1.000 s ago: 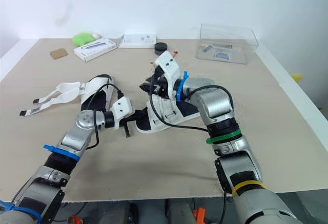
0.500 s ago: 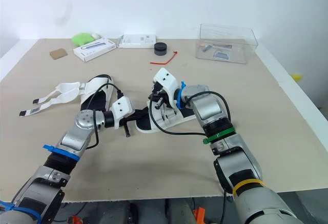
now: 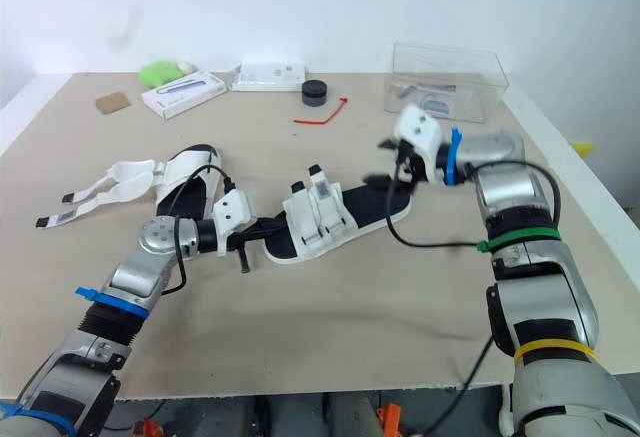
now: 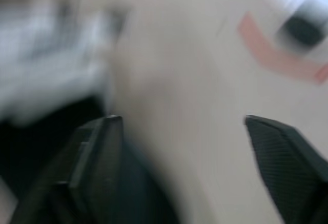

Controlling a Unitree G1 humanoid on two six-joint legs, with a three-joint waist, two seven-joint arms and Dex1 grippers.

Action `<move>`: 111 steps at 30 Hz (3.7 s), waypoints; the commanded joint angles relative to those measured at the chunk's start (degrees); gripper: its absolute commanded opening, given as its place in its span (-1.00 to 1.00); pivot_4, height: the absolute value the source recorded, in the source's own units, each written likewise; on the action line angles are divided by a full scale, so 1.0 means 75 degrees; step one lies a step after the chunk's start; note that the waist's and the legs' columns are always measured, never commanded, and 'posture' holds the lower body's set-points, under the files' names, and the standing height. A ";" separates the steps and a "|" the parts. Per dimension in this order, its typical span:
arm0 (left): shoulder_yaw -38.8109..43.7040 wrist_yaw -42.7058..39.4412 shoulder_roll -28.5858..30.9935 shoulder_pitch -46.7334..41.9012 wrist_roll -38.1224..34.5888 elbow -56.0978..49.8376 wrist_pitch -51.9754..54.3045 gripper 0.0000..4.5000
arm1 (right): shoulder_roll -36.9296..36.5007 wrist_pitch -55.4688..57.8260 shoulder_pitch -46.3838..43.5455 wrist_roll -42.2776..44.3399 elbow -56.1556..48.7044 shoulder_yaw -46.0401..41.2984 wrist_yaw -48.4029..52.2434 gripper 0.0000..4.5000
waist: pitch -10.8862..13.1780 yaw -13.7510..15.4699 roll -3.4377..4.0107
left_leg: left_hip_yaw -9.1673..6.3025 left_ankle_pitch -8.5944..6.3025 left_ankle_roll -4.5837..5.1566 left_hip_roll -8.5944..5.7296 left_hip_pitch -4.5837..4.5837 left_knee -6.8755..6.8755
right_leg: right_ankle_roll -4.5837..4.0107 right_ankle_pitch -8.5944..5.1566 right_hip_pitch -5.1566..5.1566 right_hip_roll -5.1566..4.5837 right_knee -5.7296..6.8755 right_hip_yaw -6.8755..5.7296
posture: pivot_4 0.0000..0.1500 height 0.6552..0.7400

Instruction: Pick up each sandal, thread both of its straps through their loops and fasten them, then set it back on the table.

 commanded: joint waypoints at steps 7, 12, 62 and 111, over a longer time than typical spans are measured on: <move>0.0268 -0.0853 0.0442 -0.0216 -0.0550 -0.0375 0.0039 0.61 | 0.1003 -0.2037 -0.1234 -0.0474 0.1871 -0.0095 0.0589 1.00 | 0.0004 -0.0097 0.0007 | 0.0010 0.0007 -0.0013 0.0016 0.0010 0.0002 | -0.0006 0.0004 -0.0005 0.0021 0.0014 0.0014 | 1.00 1.00; 0.0319 -0.0889 0.0563 -0.0156 -0.0613 -0.0508 0.0044 0.98 | 0.1457 -0.2800 -0.1503 -0.0838 0.2344 -0.0031 0.0638 1.00 | 0.0005 -0.0086 0.0009 | 0.0008 0.0013 -0.0023 0.0015 0.0008 0.0001 | -0.0006 0.0008 -0.0005 0.0020 0.0019 0.0015 | 1.00 1.00; 0.1721 -0.0914 0.1687 0.1163 -0.2427 -0.2150 0.1575 1.00 | 0.2204 0.0151 -0.0550 0.0279 0.0279 -0.1004 0.1463 -0.99 | 0.0009 -0.0084 0.0014 | -0.0010 0.0031 -0.0091 0.0021 0.0019 0.0005 | -0.0039 -0.0004 -0.0020 0.0022 0.0086 -0.0005 | 1.00 1.00; 0.1136 -0.0785 0.0881 0.0866 -0.1951 -0.1985 0.1111 1.00 | 0.0782 0.8221 0.3244 0.1183 -0.8141 -0.2638 -0.6721 0.98 | 0.0008 -0.0078 0.0013 | -0.0038 0.0037 -0.0095 0.0015 0.0008 0.0004 | -0.0018 -0.0048 -0.0029 0.0064 0.0107 0.0038 | 1.00 1.00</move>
